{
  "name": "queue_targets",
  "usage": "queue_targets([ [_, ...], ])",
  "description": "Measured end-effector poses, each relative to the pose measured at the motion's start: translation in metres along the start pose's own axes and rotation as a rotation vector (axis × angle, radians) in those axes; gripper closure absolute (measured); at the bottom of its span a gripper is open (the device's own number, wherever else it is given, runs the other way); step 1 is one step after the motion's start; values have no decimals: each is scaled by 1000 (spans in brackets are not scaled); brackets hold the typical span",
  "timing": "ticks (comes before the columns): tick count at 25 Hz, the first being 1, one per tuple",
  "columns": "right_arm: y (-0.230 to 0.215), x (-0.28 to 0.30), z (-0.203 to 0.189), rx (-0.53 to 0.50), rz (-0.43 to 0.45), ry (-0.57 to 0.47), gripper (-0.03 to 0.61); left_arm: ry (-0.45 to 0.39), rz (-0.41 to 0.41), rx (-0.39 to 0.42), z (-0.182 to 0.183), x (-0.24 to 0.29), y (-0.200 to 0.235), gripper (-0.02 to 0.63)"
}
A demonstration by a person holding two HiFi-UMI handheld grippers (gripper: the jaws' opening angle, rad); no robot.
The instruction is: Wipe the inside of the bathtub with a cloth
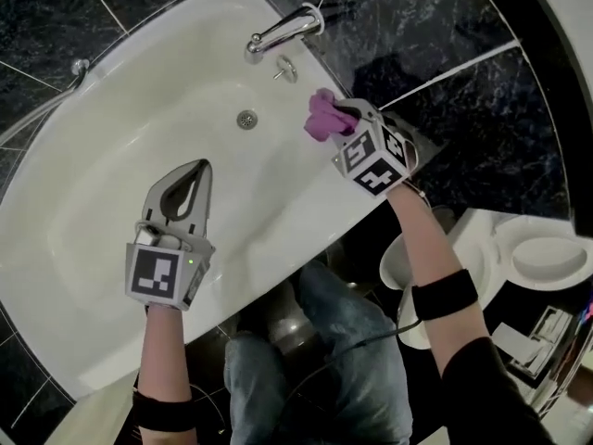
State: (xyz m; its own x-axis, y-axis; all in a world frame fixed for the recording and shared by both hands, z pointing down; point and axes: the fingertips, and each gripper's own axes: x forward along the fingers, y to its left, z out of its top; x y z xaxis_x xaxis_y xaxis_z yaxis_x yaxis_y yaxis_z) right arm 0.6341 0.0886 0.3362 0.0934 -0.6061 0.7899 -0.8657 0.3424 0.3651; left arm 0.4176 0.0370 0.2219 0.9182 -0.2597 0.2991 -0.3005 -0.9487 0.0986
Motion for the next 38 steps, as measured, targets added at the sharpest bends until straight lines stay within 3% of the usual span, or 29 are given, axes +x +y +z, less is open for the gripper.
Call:
queue_targets([
  [5, 3, 6, -16, -60, 42, -22, 491, 6, -18, 31, -31, 36, -9, 614],
  [11, 14, 14, -2, -192, 55, -24, 492, 17, -25, 52, -68, 95, -15, 614],
  [19, 22, 29, -41, -382, 78, 208, 492, -51, -73, 90, -98, 127, -13, 614],
  [23, 38, 40, -64, -499, 189, 326, 492, -87, -60, 56, -109, 131, -10, 614],
  [29, 66, 62, -76, -641, 437, 416, 491, -129, 20, -21, -127, 132, 12, 614],
  [35, 87, 92, -93, -741, 608, 492, 491, -113, -28, 62, -127, 147, 9, 614],
  [38, 100, 102, -112, -775, 688, 572, 492, -116, -25, 30, -128, 144, 14, 614],
])
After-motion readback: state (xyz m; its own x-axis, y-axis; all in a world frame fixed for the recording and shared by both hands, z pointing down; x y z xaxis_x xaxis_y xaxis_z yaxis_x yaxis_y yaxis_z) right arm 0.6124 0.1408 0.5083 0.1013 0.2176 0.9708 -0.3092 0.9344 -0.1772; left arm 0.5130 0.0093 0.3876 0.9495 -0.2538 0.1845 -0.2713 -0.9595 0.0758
